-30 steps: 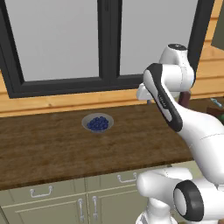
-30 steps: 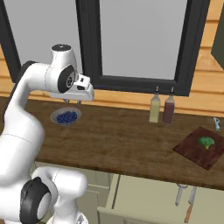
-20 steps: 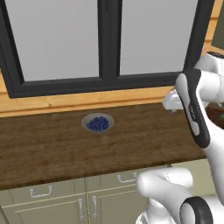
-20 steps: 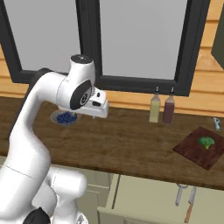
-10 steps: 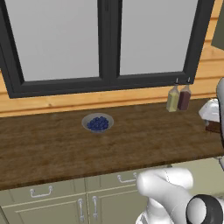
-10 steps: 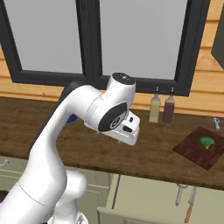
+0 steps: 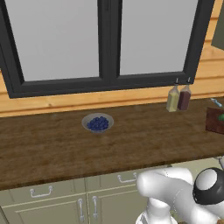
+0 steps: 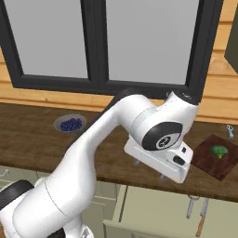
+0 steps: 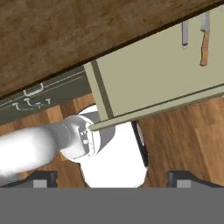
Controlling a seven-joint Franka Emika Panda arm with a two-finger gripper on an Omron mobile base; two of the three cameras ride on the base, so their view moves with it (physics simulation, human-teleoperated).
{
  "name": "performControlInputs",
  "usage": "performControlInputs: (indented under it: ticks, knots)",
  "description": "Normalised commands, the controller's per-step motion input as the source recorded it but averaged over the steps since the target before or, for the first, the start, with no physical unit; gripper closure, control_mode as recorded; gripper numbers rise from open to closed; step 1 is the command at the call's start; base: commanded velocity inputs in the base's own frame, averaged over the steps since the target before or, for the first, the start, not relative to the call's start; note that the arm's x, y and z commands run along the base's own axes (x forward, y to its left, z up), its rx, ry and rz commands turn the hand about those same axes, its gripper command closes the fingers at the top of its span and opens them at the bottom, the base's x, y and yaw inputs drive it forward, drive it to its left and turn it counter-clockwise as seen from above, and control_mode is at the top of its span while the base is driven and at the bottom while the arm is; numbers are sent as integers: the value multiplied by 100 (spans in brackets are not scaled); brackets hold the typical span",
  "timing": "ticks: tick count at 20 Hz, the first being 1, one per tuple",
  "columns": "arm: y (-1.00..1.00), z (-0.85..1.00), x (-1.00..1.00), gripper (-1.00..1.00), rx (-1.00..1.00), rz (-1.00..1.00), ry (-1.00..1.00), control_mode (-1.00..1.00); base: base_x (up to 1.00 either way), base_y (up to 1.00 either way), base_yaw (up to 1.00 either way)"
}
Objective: Place the appropriate cutting tool for cutting the broccoli skin on the cutting board.
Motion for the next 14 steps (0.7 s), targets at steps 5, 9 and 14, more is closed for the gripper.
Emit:
performControlInputs:
  ticks: [5,9,14]
  knots:
    - [-100,-39,-53,-100,0,-3,3,-100,0,0,0]
    - [-57,-56,-29,-100,-9,0,0,-100,0,0,0]
    - [-36,-30,2,-100,-2,0,0,-100,0,0,0]
